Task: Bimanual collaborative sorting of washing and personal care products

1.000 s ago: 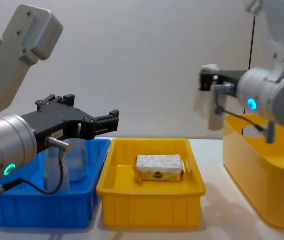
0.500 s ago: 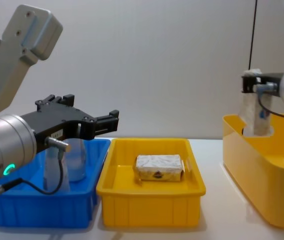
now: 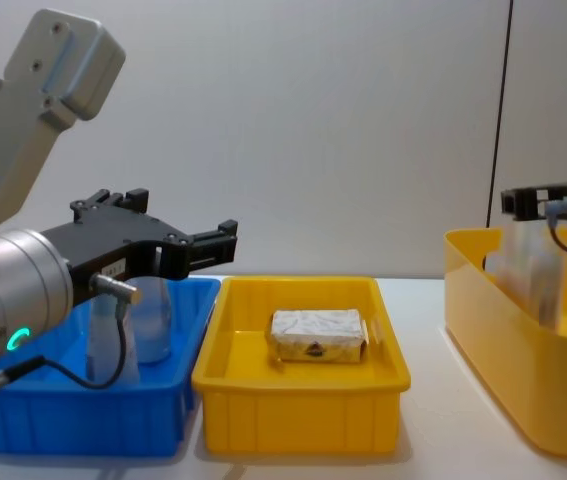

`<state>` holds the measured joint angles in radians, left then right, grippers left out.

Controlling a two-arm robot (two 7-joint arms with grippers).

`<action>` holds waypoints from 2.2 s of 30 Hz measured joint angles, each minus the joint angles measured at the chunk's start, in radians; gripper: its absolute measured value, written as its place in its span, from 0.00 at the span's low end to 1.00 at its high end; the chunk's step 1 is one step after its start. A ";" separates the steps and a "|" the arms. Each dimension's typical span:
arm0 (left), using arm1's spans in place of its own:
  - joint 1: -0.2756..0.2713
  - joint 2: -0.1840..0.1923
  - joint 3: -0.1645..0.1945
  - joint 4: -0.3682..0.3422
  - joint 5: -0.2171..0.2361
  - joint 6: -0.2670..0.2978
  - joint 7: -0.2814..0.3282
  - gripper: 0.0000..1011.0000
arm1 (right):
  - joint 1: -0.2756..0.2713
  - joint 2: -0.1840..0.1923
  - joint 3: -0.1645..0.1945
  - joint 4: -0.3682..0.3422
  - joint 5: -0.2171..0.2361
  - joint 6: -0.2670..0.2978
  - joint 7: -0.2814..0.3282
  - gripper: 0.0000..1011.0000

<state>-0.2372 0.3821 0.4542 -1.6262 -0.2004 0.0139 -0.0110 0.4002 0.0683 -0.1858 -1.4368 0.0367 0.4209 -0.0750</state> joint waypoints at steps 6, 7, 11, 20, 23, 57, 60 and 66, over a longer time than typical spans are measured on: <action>0.000 0.000 0.000 0.000 0.000 0.000 0.000 0.99 | 0.004 0.007 0.003 0.008 -0.001 0.010 0.013 0.63; 0.000 0.000 0.000 0.000 0.000 0.000 0.000 0.99 | 0.005 0.008 0.003 0.009 -0.001 0.011 0.015 0.65; 0.000 0.000 0.000 0.000 0.000 0.000 0.000 0.99 | 0.005 0.013 0.004 0.009 -0.007 0.012 0.023 0.79; 0.000 0.000 0.000 0.000 0.000 0.000 0.000 0.99 | -0.015 0.025 0.002 -0.022 -0.008 -0.031 0.057 0.99; 0.000 0.000 0.000 0.000 0.000 0.000 0.000 0.99 | -0.025 0.027 0.001 -0.037 -0.004 -0.047 0.072 0.99; 0.053 -0.036 -0.111 0.002 -0.028 0.168 0.110 0.99 | -0.055 0.035 0.001 -0.086 0.010 -0.101 0.118 0.99; 0.043 -0.041 -0.117 0.022 -0.035 0.174 0.104 0.99 | -0.056 0.035 0.001 -0.086 0.011 -0.102 0.118 0.99; 0.014 -0.054 -0.124 0.076 -0.049 0.175 0.077 0.99 | -0.056 0.036 0.001 -0.087 0.011 -0.103 0.119 0.99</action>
<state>-0.2229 0.3280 0.3298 -1.5498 -0.2496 0.1894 0.0656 0.3441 0.1039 -0.1847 -1.5242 0.0475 0.3182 0.0445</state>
